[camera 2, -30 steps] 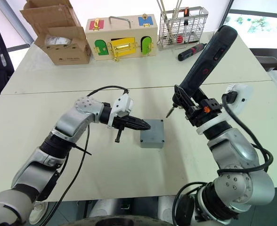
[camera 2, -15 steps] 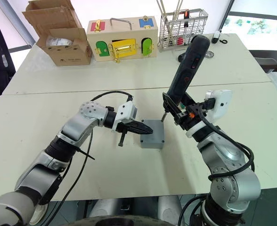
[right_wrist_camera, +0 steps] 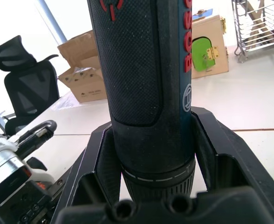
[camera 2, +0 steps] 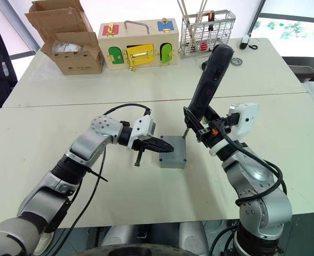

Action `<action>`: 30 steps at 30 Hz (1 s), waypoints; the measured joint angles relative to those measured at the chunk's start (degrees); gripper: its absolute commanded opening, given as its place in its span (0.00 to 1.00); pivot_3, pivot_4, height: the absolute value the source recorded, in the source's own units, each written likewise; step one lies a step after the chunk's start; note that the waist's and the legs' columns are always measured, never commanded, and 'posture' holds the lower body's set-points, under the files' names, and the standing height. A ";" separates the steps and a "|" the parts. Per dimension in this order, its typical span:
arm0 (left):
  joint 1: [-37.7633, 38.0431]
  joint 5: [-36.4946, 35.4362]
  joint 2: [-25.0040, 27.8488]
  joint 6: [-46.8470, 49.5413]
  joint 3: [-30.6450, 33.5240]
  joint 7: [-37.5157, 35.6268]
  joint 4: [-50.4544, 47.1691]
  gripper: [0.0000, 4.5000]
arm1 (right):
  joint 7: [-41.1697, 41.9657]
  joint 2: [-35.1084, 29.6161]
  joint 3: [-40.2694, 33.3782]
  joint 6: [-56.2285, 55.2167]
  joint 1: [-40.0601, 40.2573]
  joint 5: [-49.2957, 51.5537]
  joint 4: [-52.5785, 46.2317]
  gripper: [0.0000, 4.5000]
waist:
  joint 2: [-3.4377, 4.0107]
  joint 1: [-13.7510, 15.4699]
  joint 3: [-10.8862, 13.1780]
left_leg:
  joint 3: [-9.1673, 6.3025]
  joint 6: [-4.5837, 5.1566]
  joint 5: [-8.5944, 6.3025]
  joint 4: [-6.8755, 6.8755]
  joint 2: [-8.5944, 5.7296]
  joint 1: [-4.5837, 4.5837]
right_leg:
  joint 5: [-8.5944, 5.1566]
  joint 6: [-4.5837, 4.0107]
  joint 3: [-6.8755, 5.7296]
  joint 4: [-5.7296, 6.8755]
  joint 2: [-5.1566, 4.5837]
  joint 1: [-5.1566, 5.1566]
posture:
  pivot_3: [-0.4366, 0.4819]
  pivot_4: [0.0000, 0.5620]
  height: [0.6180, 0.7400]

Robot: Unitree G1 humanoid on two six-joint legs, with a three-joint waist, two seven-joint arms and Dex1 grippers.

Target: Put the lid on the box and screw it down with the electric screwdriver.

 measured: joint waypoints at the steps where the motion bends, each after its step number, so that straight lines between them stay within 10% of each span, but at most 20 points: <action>1: 0.00 0.00 -0.02 0.03 0.00 0.03 0.00 0.00 | -0.08 -0.41 0.44 -0.58 0.19 -0.03 0.11 0.40 | 0.00 0.00 0.00 | 0.00 0.00 0.00 0.00 0.00 0.00 | 0.00 0.00 0.00 0.00 0.00 0.00 | 0.48 0.27 0.98; 30: 1.30 2.47 0.67 -0.24 -1.14 0.82 -1.15 0.00 | -0.22 -7.80 12.74 -16.95 6.76 -8.51 4.02 0.40 | -0.75 -0.01 -0.56 | -0.07 0.57 -0.36 -0.30 0.20 1.34 | -0.10 0.08 -0.07 -0.93 0.19 1.68 | 0.48 0.27 0.98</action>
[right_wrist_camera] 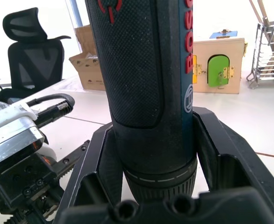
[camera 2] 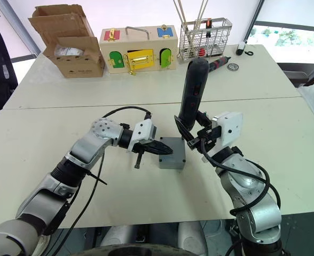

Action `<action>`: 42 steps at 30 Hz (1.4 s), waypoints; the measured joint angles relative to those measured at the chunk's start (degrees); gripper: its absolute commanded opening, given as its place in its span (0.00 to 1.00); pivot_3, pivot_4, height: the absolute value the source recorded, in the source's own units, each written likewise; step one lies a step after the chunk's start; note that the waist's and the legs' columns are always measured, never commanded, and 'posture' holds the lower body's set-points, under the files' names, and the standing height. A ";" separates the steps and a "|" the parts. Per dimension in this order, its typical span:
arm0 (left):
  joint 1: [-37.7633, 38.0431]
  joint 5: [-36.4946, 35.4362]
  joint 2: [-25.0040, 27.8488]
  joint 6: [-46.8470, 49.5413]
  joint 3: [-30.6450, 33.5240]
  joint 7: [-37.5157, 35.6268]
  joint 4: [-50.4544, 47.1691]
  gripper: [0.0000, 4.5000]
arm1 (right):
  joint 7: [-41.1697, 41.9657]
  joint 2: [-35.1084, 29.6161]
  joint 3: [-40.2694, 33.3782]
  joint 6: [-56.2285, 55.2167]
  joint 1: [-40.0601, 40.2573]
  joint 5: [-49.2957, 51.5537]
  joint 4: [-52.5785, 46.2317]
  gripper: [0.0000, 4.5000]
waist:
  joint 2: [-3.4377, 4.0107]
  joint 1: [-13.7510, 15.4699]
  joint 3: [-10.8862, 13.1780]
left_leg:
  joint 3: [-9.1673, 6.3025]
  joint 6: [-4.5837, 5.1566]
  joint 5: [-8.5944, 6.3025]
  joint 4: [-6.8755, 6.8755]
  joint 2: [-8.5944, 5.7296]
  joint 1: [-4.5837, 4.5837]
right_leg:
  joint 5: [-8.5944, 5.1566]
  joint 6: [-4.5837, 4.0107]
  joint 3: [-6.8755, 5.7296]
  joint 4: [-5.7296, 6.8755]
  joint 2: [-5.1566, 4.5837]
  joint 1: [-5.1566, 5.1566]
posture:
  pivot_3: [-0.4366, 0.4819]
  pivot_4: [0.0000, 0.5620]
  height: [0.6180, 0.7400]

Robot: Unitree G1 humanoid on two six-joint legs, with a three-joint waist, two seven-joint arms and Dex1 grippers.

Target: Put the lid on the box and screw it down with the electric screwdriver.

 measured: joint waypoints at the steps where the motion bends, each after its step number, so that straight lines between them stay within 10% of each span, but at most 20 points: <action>1: 0.05 0.00 0.00 0.01 -0.02 -0.06 -0.03 0.00 | 0.00 0.00 0.06 -0.34 0.09 -0.09 0.18 0.40 | -0.04 0.01 -0.04 | 0.00 0.00 0.00 0.00 0.00 0.00 | 0.00 0.00 0.01 -0.01 -0.01 0.01 | 0.48 0.27 0.98; 42: 1.19 0.33 0.48 0.55 -0.50 0.13 -0.58 0.00 | -0.03 -0.06 0.73 -3.60 2.32 -0.38 2.33 0.40 | -0.61 0.14 -1.10 | -0.02 0.05 -0.09 -0.83 -0.02 0.75 | 0.00 -0.01 0.05 -0.85 -0.16 0.44 | 0.48 0.27 0.98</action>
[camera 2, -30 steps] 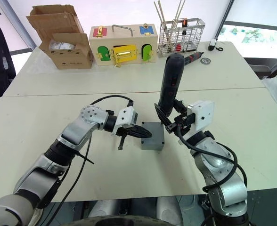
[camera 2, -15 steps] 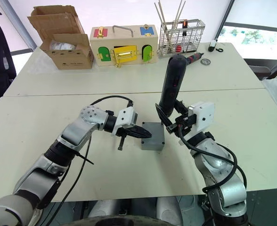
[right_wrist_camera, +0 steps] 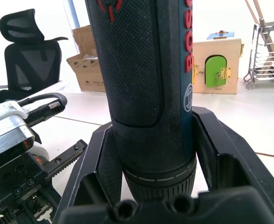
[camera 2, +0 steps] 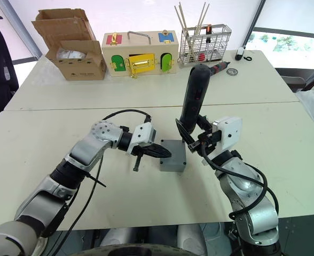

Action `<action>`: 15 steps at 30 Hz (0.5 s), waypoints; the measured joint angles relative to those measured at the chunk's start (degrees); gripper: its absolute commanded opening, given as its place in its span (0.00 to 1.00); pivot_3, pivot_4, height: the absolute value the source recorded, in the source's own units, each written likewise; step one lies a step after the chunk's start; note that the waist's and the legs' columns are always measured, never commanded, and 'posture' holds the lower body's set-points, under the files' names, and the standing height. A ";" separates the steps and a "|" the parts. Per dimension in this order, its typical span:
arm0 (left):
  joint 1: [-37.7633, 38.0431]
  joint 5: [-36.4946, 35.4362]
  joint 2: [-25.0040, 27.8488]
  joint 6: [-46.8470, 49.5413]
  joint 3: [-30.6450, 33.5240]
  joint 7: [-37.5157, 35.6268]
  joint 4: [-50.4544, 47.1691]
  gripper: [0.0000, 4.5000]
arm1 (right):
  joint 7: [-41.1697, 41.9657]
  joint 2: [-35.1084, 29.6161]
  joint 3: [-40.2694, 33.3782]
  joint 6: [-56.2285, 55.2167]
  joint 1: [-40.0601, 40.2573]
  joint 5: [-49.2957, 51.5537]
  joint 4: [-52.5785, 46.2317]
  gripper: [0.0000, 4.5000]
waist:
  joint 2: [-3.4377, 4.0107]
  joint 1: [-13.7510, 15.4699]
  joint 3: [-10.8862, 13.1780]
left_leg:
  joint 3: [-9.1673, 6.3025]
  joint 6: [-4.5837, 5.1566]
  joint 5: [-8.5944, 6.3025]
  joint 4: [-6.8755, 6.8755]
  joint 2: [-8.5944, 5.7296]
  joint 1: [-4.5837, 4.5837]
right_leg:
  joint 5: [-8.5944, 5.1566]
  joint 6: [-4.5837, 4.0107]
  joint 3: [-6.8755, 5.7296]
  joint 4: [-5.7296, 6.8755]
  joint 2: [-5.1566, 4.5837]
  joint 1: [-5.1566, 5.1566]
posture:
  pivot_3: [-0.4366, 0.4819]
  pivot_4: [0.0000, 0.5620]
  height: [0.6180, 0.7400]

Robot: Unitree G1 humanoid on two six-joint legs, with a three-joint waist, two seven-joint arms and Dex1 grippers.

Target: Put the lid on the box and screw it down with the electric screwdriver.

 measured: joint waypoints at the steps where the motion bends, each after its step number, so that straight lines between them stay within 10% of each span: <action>1: 0.12 0.00 0.02 0.04 0.00 0.05 -0.17 0.00 | 0.01 -0.04 0.00 0.00 0.00 0.00 0.01 0.40 | -0.01 0.00 -0.01 | 0.00 0.00 0.00 0.00 0.00 0.00 | 0.00 0.00 0.00 -0.02 0.00 0.01 | 0.48 0.27 0.98; 15: 0.59 -0.02 0.05 0.06 0.01 0.22 -0.76 0.00 | 0.20 -0.31 -0.10 0.00 -0.03 0.11 0.03 0.40 | -0.02 0.04 -0.03 | 0.00 -0.02 -0.02 -0.05 0.02 -0.02 | 0.00 -0.01 0.08 -0.16 -0.08 0.04 | 0.48 0.27 0.98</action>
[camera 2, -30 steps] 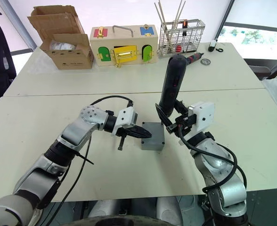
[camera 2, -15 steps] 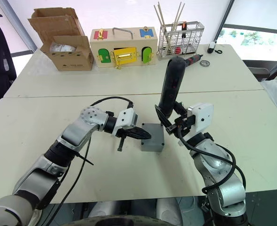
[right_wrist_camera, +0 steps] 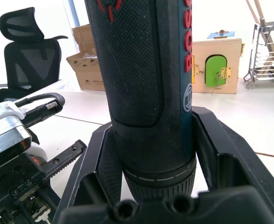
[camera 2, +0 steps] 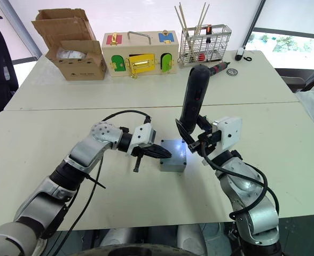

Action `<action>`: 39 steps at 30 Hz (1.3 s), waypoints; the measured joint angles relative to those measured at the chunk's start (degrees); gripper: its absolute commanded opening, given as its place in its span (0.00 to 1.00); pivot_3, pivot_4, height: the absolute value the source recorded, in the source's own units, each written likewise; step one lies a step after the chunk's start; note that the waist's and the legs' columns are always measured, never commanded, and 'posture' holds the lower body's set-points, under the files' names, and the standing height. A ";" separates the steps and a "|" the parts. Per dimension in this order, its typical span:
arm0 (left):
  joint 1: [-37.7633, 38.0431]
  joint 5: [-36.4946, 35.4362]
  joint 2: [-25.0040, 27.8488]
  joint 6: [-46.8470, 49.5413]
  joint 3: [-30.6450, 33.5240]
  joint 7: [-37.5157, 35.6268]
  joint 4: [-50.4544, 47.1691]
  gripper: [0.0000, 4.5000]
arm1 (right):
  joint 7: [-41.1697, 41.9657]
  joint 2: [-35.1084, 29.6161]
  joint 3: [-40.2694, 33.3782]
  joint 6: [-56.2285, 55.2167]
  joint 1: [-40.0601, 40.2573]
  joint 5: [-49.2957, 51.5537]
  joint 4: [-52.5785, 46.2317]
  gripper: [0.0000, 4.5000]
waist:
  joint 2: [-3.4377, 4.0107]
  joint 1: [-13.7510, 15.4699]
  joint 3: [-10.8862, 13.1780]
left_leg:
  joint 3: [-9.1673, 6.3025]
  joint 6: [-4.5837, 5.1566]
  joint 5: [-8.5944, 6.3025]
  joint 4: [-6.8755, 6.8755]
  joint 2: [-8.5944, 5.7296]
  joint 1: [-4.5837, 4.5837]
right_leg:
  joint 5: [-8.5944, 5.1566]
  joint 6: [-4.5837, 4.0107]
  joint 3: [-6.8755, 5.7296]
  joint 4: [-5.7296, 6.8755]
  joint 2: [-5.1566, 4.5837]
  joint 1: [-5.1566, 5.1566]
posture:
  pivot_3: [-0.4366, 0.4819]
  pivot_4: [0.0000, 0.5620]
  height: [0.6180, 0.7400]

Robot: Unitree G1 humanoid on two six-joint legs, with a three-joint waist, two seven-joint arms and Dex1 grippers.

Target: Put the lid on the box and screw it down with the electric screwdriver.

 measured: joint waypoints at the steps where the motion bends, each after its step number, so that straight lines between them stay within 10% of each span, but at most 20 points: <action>1: 0.00 0.00 -0.03 0.00 0.00 0.00 0.01 0.00 | 0.01 -0.18 -0.01 0.01 -0.04 0.03 -0.02 0.40 | 0.00 0.01 0.00 | 0.00 0.00 0.00 0.00 0.00 0.00 | 0.00 0.00 0.00 0.00 0.00 0.00 | 0.48 0.27 0.98; 10: -0.33 -0.25 -1.41 -1.17 0.16 0.18 1.59 0.00 | -1.13 -3.85 -6.24 11.65 -4.69 7.13 -3.33 0.40 | 0.21 1.39 0.17 | 0.00 0.01 -0.01 0.00 -0.01 -0.23 | 0.00 -0.03 -0.01 -0.12 -0.09 -0.12 | 0.48 0.27 0.98; 22: -1.65 -7.10 -2.49 5.93 8.44 2.21 2.35 0.00 | -14.80 -23.83 -26.98 30.43 -32.20 58.49 3.35 0.40 | 0.78 1.11 1.30 | -0.12 -0.56 0.39 0.20 0.05 -1.87 | 0.14 -0.12 -0.19 0.06 -0.02 -1.46 | 0.48 0.27 0.98; 30: -4.62 -13.37 -2.64 12.13 14.64 4.79 -2.31 0.00 | -20.52 -31.59 -26.56 30.51 -33.02 67.87 11.35 0.40 | 0.74 1.23 1.45 | -0.04 -0.50 0.37 0.28 -0.03 -1.95 | 0.14 -0.12 -0.19 -0.01 -0.03 -1.45 | 0.48 0.27 0.98; 39: -7.99 -13.75 -5.43 9.70 11.47 2.28 -2.71 0.00 | -24.75 -59.00 -26.63 48.58 -21.11 79.73 38.81 0.40 | 0.78 1.22 1.56 | 0.14 -0.34 0.30 0.36 -0.03 -1.95 | 0.14 -0.13 -0.24 -0.11 -0.14 -1.31 | 0.48 0.27 0.98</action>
